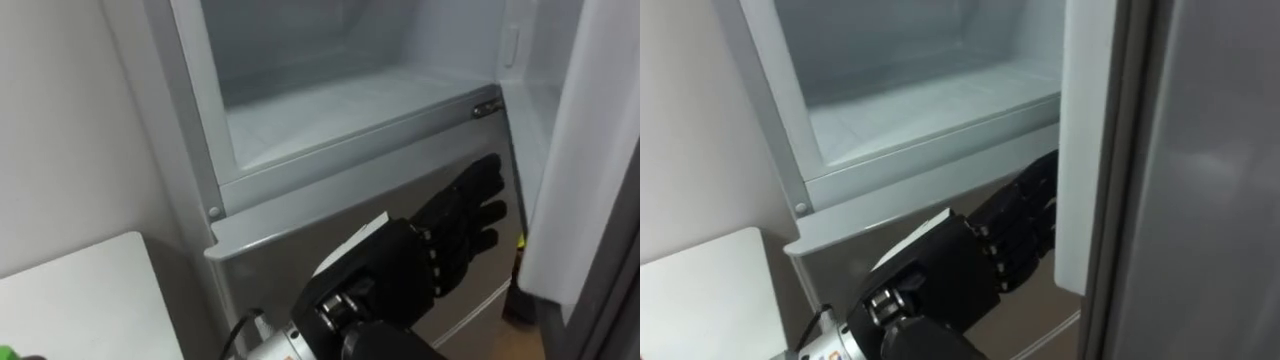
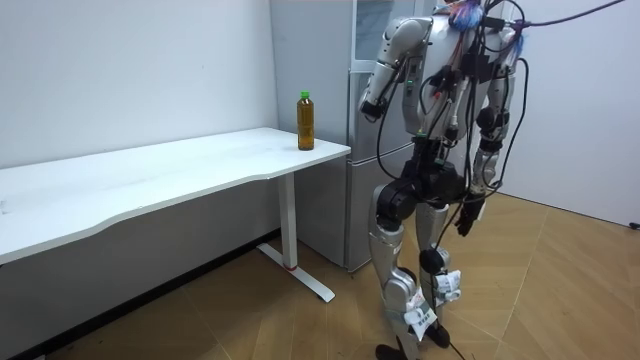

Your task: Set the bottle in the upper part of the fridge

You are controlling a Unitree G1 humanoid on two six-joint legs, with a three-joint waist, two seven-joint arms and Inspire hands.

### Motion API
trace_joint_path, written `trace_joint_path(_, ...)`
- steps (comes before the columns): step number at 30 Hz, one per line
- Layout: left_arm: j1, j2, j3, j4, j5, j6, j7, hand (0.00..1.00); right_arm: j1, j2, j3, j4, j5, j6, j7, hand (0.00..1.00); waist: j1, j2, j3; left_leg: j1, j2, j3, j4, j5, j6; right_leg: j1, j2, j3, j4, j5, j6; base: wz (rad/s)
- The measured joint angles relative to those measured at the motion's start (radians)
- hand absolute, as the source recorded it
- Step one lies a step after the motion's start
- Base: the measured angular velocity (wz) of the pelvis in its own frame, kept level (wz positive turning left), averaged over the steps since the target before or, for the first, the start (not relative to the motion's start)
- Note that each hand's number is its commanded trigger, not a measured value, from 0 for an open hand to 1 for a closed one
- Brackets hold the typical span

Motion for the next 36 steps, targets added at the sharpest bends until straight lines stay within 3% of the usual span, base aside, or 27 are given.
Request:
trace_joint_path(4,-0.006,-0.005,-0.010,0.013,0.000,0.000,-0.002,0.00,-0.005,-0.003,0.015,0.008,-0.004,0.005,0.003,0.00,-0.007,-0.006,0.0038,-0.001,0.004,0.028,0.002,0.001,-0.001,-0.008,0.004,0.008,-0.001,0.001,-0.002,-0.09)
trace_joint_path(14,-0.018,-0.030,-0.028,0.019,-0.001,0.009,-0.002,0.00,-0.005,-0.012,0.015,0.033,-0.014,0.064,-0.002,0.00,-0.018,-0.008,0.0032,-0.006,0.013,0.078,0.007,0.001,-0.002,-0.035,0.014,0.049,0.004,0.005,-0.007,-0.15)
trace_joint_path(25,-0.096,-0.030,-0.042,0.092,-0.001,0.015,-0.001,0.00,-0.010,-0.012,0.014,0.023,-0.031,0.064,-0.013,0.00,-0.028,0.005,-0.0043,-0.011,0.039,0.085,0.028,-0.010,-0.023,-0.036,0.030,0.053,0.008,0.012,-0.020,-0.05)
trace_joint_path(27,-0.096,-0.031,-0.042,0.106,-0.001,0.015,-0.002,0.00,-0.013,-0.013,0.013,0.022,-0.034,0.063,-0.013,0.00,-0.046,0.006,-0.0050,-0.010,0.042,0.089,0.035,-0.014,-0.030,-0.038,0.037,0.054,0.015,0.013,-0.020,-0.09)
trace_joint_path(36,-0.096,-0.032,-0.042,0.118,-0.002,0.014,-0.001,0.00,-0.006,-0.019,0.014,0.020,-0.034,0.062,-0.017,0.00,-0.048,0.012,-0.0032,-0.001,0.044,0.110,0.036,-0.013,-0.030,-0.036,0.040,0.065,0.016,0.017,-0.028,-0.08)
